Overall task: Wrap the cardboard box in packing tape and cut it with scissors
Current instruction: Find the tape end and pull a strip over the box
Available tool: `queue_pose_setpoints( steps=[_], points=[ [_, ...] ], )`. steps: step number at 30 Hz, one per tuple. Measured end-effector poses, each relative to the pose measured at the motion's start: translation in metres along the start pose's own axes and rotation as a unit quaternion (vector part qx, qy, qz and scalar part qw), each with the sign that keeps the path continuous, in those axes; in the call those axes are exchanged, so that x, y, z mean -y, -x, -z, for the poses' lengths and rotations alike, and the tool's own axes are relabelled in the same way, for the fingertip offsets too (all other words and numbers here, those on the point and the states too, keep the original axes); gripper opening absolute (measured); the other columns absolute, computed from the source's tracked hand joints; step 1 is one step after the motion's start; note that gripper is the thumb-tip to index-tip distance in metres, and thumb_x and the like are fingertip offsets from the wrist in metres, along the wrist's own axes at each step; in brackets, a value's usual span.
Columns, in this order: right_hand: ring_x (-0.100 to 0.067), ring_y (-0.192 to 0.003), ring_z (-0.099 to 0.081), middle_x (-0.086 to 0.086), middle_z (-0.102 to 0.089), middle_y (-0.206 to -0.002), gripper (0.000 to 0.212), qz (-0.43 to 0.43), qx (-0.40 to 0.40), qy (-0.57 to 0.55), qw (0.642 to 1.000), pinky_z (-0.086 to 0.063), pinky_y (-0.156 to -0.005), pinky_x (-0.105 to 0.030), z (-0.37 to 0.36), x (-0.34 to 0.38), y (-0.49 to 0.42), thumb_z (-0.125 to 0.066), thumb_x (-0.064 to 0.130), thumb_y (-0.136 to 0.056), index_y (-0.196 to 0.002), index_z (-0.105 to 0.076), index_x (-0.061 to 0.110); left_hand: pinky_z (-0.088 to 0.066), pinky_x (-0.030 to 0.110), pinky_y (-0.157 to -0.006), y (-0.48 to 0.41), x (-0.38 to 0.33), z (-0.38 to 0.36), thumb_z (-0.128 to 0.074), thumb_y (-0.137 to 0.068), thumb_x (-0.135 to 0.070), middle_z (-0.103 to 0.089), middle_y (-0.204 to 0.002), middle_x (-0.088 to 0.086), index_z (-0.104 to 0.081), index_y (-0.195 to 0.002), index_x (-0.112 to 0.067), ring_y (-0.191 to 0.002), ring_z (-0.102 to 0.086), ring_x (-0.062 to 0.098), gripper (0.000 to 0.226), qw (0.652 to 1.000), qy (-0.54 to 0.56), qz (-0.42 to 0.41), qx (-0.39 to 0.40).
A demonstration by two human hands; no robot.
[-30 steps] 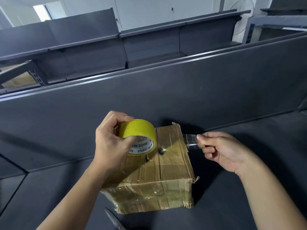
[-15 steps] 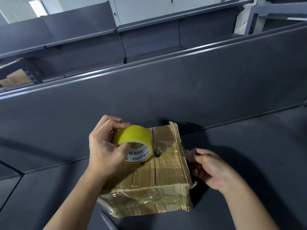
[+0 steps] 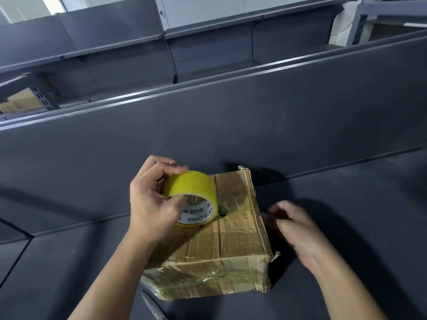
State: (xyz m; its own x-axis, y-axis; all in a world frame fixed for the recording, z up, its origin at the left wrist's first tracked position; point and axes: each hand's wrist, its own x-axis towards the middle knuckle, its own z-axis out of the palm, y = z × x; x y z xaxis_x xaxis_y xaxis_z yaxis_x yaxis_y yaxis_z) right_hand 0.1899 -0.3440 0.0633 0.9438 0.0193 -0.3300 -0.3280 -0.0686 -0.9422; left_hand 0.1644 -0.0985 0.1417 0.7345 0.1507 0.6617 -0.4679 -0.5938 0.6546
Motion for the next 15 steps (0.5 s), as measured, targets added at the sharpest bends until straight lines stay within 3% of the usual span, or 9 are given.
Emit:
queue_pose_setpoints(
  steps=[1,2,4,5,7,9,15],
  points=[
    [-0.015,-0.103,-0.067,0.002,-0.07,-0.109,0.015,0.081,-0.042,0.077,0.993,-0.046,-0.075,-0.016,0.003,0.009,0.006,-0.07,0.014,-0.093,-0.105,-0.068,0.024,-0.047,0.013,-0.073,0.001,-0.001,0.0,-0.057,-0.056,-0.005,-0.061,-0.099,0.002,-0.07,-0.088,-0.021,-0.089,-0.061,0.005,0.038,1.0,0.003,0.001,0.0],
    [-0.011,-0.128,-0.055,0.006,-0.062,-0.134,0.03,0.161,-0.052,0.152,0.974,-0.042,-0.094,-0.015,0.003,0.021,0.016,-0.066,0.028,-0.096,-0.126,-0.063,0.028,-0.047,0.013,-0.073,0.001,-0.001,0.0,-0.056,-0.057,-0.012,-0.061,-0.099,0.0,-0.07,-0.088,-0.024,-0.089,-0.062,0.006,0.037,1.0,0.004,-0.001,0.0],
    [-0.004,-0.154,-0.005,0.014,-0.011,-0.168,0.082,0.25,0.041,0.315,0.915,-0.014,-0.123,-0.027,-0.009,0.047,0.042,-0.048,0.068,-0.092,-0.159,-0.021,0.03,-0.047,0.014,-0.073,0.0,-0.002,0.0,-0.055,-0.056,-0.012,-0.061,-0.1,-0.003,-0.071,-0.089,-0.026,-0.09,-0.062,0.007,0.039,1.0,-0.004,-0.005,0.001],
    [-0.004,-0.153,0.017,0.012,0.014,-0.168,0.103,0.255,0.083,0.408,0.872,0.001,-0.126,-0.034,-0.021,0.056,0.054,-0.034,0.085,-0.084,-0.161,0.002,0.026,-0.047,0.015,-0.073,-0.001,-0.002,0.001,-0.056,-0.054,-0.007,-0.06,-0.1,-0.003,-0.071,-0.089,-0.023,-0.09,-0.062,0.007,0.041,1.0,-0.014,-0.009,0.001],
    [-0.016,-0.148,0.035,-0.002,0.031,-0.164,0.129,0.257,0.114,0.545,0.79,0.012,-0.124,-0.048,-0.048,0.059,0.069,-0.019,0.099,-0.069,-0.158,0.018,0.014,-0.046,0.015,-0.074,-0.002,-0.003,0.002,-0.057,-0.051,0.0,-0.059,-0.097,-0.002,-0.073,-0.088,-0.017,-0.089,-0.061,0.007,0.043,0.999,-0.04,-0.022,0.005],
    [-0.022,-0.149,0.034,-0.01,0.026,-0.165,0.137,0.23,0.126,0.58,0.771,0.013,-0.123,-0.054,-0.063,0.056,0.073,-0.016,0.101,-0.065,-0.157,0.019,0.006,-0.046,0.017,-0.072,-0.005,-0.003,0.005,-0.059,-0.052,0.0,-0.057,-0.095,0.0,-0.074,-0.087,-0.01,-0.087,-0.061,0.012,0.04,0.996,-0.064,-0.047,0.028],
    [-0.019,-0.145,0.04,-0.006,0.039,-0.159,0.144,0.167,0.181,0.63,0.737,0.017,-0.121,-0.056,-0.06,0.06,0.068,-0.016,0.105,-0.055,-0.153,0.03,0.01,-0.041,0.011,-0.065,-0.021,-0.008,0.009,-0.058,-0.054,0.0,-0.06,-0.094,0.005,-0.076,-0.086,-0.005,-0.076,-0.058,0.014,0.036,0.977,-0.109,-0.112,0.145]
  ],
)
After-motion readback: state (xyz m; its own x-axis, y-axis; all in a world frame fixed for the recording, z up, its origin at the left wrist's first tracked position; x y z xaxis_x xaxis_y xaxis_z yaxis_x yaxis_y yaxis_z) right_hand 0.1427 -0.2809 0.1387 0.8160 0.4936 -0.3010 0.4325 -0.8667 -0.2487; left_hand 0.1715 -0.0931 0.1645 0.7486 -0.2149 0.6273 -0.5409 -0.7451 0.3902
